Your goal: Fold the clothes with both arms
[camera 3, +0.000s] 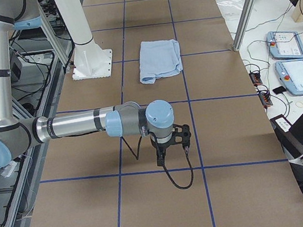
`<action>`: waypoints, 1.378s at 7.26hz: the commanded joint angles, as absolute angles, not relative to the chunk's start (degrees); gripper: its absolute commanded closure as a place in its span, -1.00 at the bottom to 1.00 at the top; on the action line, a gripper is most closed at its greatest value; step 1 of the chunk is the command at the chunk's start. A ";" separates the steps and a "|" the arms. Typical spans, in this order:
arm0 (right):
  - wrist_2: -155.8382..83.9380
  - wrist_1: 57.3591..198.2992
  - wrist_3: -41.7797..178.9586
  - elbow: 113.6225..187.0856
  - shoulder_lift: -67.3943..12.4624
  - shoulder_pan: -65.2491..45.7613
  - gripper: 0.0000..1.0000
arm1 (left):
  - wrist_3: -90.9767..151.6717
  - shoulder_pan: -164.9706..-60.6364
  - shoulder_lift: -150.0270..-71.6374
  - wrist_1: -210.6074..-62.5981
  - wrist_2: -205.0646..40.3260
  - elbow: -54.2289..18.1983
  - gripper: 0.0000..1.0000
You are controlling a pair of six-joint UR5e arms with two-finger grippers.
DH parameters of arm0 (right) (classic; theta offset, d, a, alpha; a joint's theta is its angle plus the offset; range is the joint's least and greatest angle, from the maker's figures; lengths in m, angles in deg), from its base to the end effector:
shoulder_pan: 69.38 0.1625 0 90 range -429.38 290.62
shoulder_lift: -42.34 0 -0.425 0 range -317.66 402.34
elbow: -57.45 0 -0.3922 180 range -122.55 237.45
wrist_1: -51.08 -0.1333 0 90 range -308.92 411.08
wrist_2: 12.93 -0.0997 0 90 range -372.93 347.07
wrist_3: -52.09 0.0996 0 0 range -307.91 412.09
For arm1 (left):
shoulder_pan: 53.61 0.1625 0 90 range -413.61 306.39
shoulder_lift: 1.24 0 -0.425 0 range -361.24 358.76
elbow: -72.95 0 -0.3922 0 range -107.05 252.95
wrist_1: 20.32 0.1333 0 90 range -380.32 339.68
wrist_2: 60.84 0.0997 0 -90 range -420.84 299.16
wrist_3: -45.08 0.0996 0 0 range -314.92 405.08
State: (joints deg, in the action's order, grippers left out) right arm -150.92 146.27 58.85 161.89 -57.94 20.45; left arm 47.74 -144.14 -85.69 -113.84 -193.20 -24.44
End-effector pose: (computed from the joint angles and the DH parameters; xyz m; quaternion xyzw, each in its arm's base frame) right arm 0.0581 -0.4140 0.6207 -0.0328 -0.4054 0.0562 0.9118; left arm -0.0704 -0.4564 0.6369 0.0536 0.3596 0.0342 0.9310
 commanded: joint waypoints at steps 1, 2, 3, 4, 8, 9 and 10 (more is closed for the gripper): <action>-150.92 146.27 58.86 161.86 -57.85 20.45 -1.00 | 47.80 -144.14 -85.70 -113.84 -193.20 -24.43 -0.99; -150.92 146.27 58.86 161.95 -57.77 20.45 -1.00 | 47.72 -144.14 -85.70 -113.84 -193.20 -24.52 -0.99; -150.92 146.27 58.86 162.04 -57.77 20.45 -1.00 | 47.71 -144.14 -85.70 -113.84 -193.20 -24.52 -0.99; -150.92 146.18 58.86 162.12 -57.77 20.45 -1.00 | 47.71 -144.14 -85.70 -113.84 -193.20 -24.43 -0.99; -150.83 146.18 58.86 162.21 -57.15 20.45 -1.00 | 47.63 -144.05 -86.05 -113.75 -193.20 -24.43 -0.99; -150.83 146.09 58.86 162.30 -57.06 20.45 -1.00 | 47.63 -144.05 -86.05 -113.66 -193.20 -24.34 -0.99; -150.83 146.18 58.86 162.21 -56.98 20.45 -1.00 | 47.63 -144.05 -86.05 -113.75 -193.20 -24.34 -0.99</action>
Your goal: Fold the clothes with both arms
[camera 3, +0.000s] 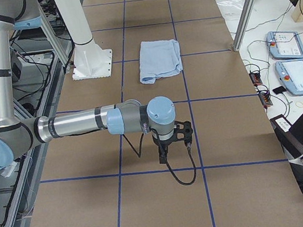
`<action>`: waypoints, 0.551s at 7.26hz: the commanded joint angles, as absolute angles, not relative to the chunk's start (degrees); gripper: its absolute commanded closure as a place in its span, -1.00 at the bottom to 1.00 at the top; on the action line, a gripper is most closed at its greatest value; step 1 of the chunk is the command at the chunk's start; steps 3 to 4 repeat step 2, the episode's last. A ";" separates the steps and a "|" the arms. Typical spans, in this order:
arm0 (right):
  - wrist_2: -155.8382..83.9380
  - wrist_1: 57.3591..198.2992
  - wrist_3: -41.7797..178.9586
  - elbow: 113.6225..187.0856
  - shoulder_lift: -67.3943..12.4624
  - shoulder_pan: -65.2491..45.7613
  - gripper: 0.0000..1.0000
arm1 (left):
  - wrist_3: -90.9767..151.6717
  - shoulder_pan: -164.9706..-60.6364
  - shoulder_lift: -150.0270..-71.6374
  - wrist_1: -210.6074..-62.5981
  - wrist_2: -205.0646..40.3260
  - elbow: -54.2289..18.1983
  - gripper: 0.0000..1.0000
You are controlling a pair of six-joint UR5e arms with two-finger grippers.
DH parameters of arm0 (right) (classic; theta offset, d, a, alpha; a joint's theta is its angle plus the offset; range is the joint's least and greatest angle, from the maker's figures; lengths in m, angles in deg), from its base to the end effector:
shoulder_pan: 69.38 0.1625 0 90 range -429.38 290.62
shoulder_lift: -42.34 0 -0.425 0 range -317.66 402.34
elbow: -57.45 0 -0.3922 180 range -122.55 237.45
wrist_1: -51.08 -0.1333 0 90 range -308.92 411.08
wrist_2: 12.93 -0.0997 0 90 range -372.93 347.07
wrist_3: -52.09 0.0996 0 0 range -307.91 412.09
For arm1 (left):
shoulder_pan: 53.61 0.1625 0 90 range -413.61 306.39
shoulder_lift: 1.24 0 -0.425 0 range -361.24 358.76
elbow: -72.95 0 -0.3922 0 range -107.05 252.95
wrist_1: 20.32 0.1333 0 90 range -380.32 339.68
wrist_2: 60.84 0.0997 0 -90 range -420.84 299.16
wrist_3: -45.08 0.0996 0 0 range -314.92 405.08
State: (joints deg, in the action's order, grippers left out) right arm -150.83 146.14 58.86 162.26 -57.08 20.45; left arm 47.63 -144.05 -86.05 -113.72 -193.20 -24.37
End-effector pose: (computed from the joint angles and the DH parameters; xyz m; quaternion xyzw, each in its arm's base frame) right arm 0.0581 -0.4212 0.6111 -0.0219 -0.4054 0.0514 0.9124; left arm -0.0697 -0.4593 0.6348 0.0544 0.3596 0.0346 0.9309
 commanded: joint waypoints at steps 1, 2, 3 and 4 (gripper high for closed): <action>-150.83 146.18 58.86 162.21 -56.97 20.54 -1.00 | 47.63 -143.96 -86.05 -113.75 -193.20 -24.34 -0.99; -150.92 146.18 58.86 162.21 -56.97 20.54 -1.00 | 47.71 -143.96 -86.05 -113.75 -193.20 -24.34 -0.99; -150.92 146.18 58.86 162.21 -56.97 20.54 -1.00 | 47.71 -143.96 -86.05 -113.75 -193.20 -24.34 -0.99; -150.92 146.18 58.86 162.21 -56.97 20.54 -1.00 | 47.71 -143.96 -86.05 -113.75 -193.20 -24.34 -0.99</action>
